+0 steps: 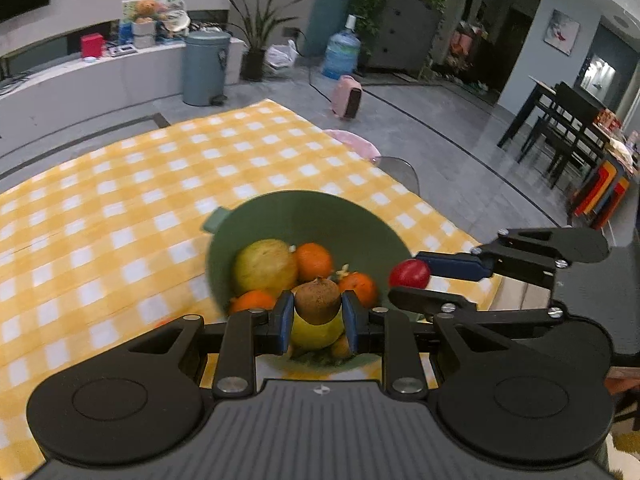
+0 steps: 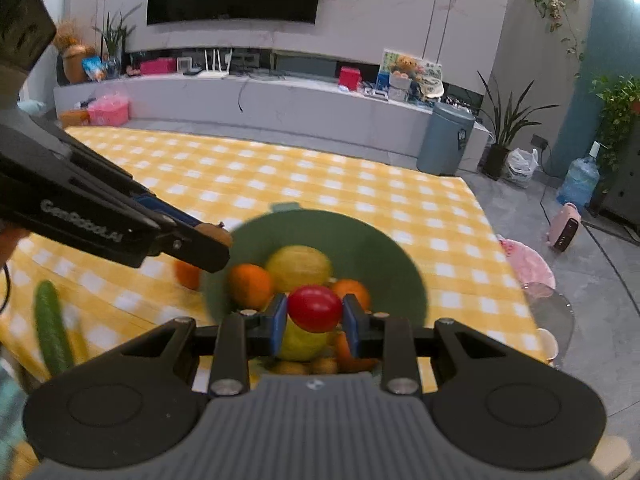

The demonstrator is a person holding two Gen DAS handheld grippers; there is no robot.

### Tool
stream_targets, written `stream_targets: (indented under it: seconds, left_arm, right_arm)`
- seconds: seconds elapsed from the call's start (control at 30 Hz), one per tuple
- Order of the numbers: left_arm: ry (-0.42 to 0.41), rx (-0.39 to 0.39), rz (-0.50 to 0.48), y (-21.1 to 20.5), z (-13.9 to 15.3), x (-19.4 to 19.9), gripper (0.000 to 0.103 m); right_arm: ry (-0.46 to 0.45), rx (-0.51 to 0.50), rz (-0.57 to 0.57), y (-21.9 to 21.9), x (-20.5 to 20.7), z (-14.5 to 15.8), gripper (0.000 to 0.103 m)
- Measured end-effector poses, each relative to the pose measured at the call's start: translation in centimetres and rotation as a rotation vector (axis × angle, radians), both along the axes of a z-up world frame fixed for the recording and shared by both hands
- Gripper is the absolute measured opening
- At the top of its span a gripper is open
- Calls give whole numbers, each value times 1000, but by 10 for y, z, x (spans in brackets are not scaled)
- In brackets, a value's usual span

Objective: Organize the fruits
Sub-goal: 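Carry the kiwi and tomato into the colander and open both tools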

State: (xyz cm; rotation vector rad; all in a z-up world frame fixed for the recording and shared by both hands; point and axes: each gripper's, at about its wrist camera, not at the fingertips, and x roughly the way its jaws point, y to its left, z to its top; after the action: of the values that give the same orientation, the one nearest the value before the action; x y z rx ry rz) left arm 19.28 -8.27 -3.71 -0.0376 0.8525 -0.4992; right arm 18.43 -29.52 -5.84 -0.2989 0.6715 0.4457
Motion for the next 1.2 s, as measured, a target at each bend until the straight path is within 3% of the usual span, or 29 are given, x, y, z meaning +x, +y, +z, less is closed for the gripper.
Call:
stream_targets:
  seconds: [0.33, 0.6, 1.2]
  left_arm:
    - [113, -9, -33, -31, -28, 52, 28]
    - [197, 7, -52, -45, -52, 83, 28]
    - [282, -10, -40, -45, -68, 100, 29]
  right_arm:
    - [75, -126, 98, -9, 61, -34, 26]
    - [134, -166, 172, -9, 89, -50, 26]
    - [156, -203, 207, -8, 99, -59, 28]
